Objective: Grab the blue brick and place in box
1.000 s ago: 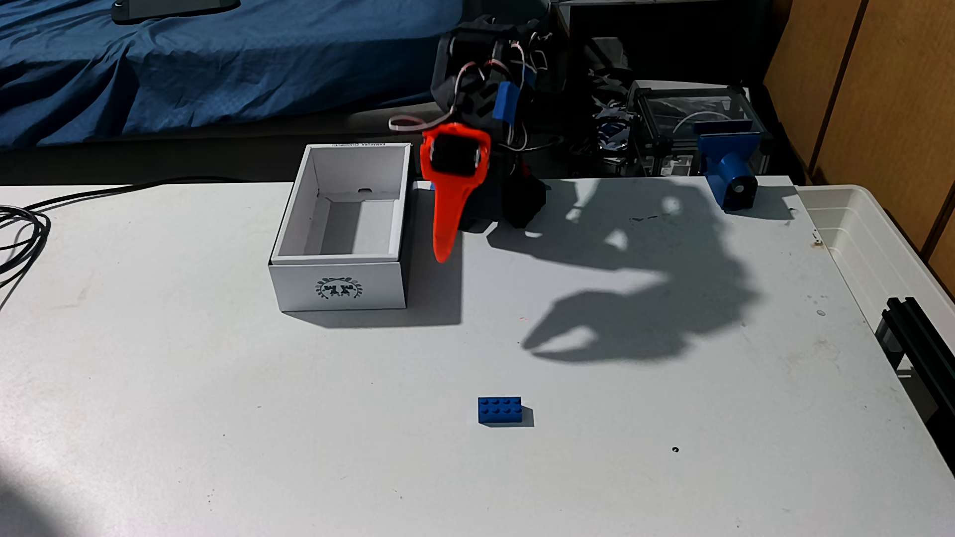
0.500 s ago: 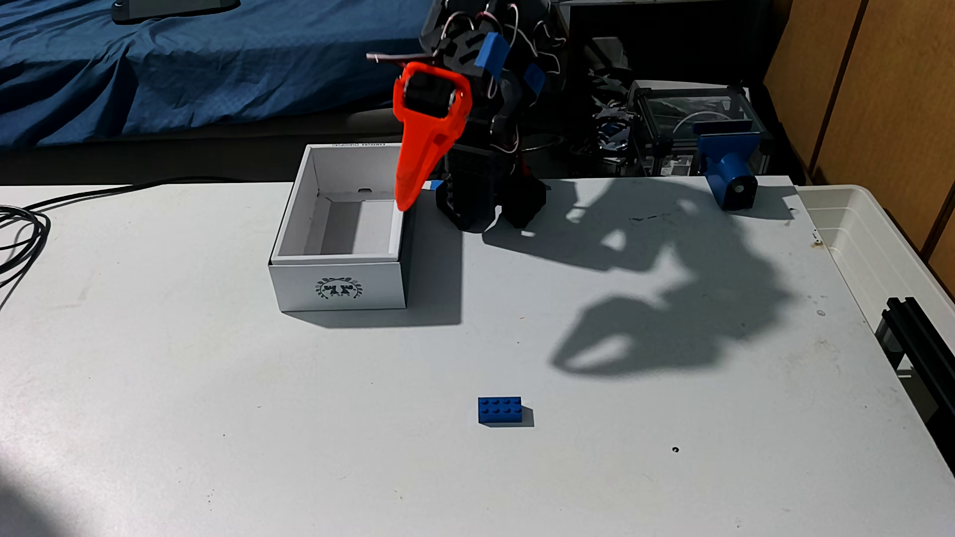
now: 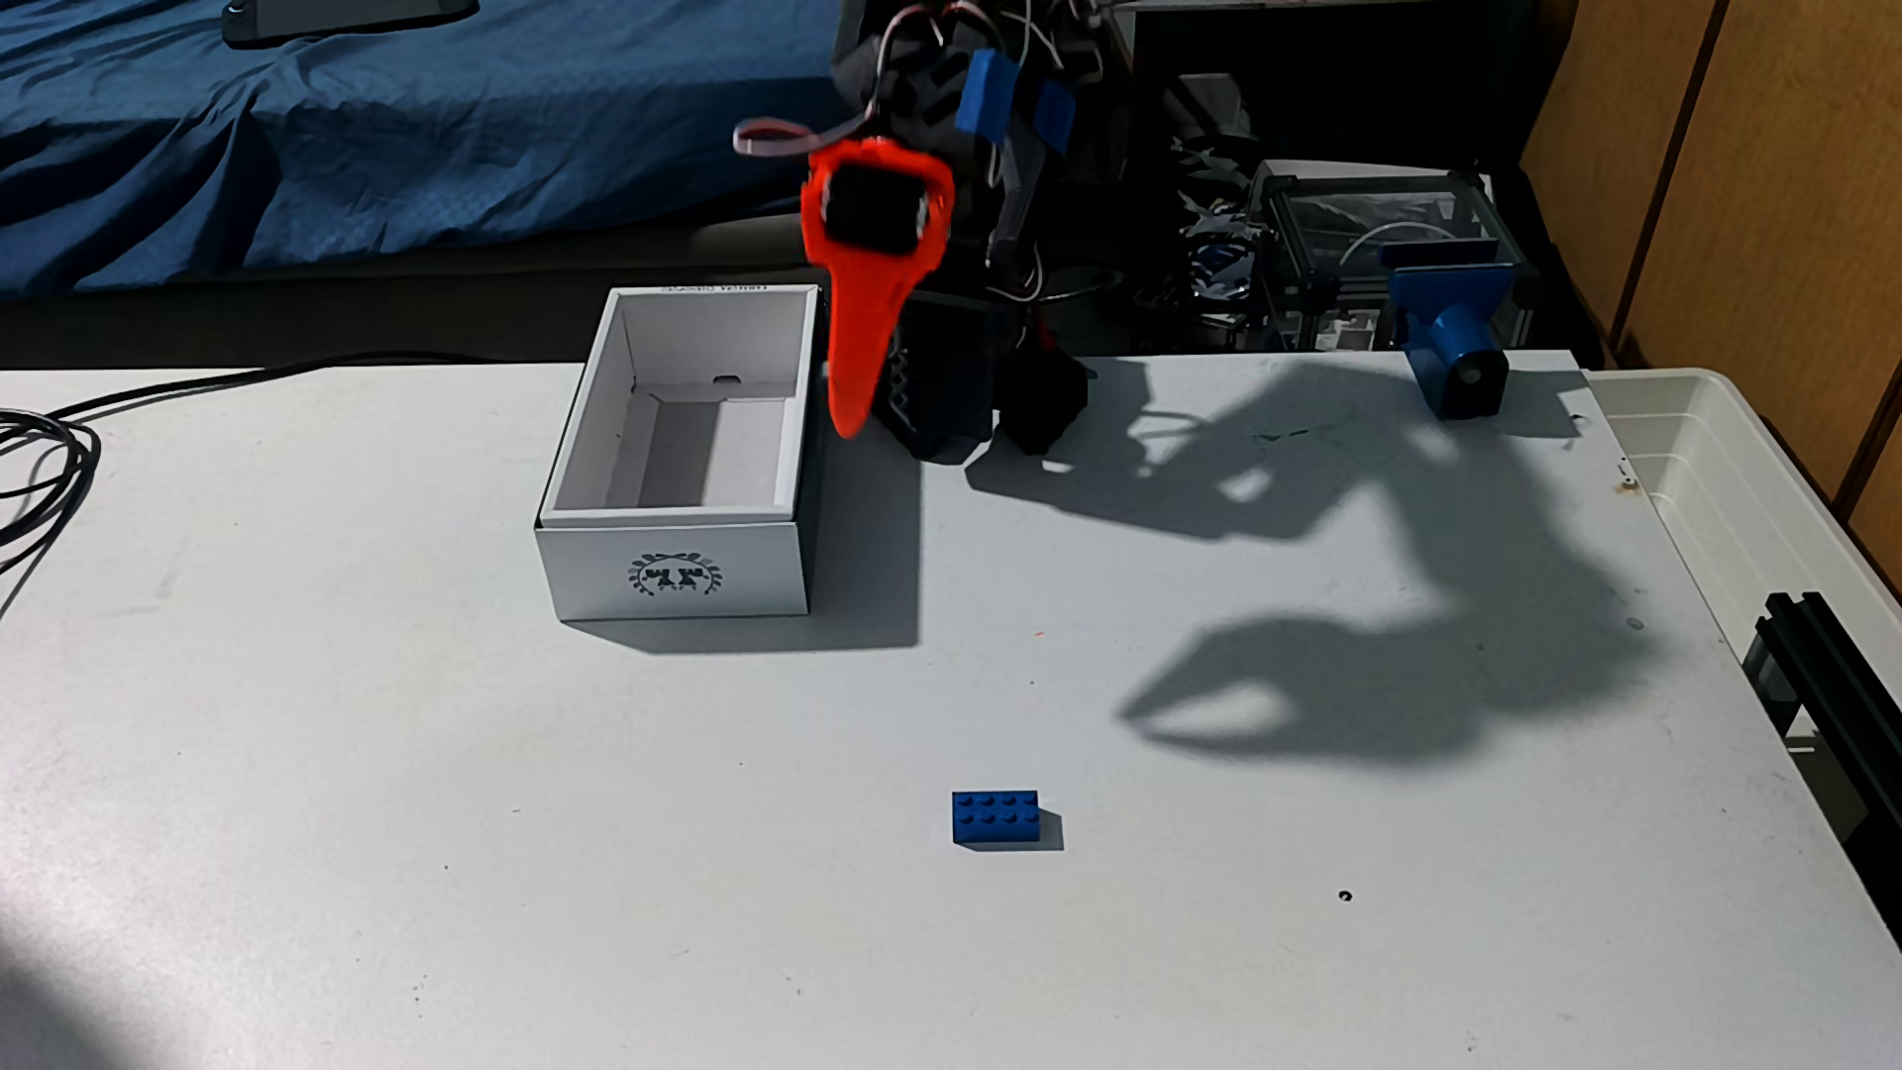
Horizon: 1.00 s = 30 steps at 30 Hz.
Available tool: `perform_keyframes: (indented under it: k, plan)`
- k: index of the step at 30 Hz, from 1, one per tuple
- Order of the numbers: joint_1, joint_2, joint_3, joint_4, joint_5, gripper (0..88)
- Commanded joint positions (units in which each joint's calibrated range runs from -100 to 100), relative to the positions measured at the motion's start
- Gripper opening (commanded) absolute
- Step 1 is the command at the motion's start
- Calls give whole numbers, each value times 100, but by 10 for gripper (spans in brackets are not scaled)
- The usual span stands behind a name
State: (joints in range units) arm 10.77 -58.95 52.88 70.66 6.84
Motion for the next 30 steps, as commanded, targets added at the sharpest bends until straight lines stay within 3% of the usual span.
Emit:
perform_keyframes:
  k: [1,17,30]
  plan:
    - [-134,986,-630,4,-45,10]
    - [-743,3946,-2067,-108,-850,10]
    - [-1107,5088,-2680,-470,-1355,10]
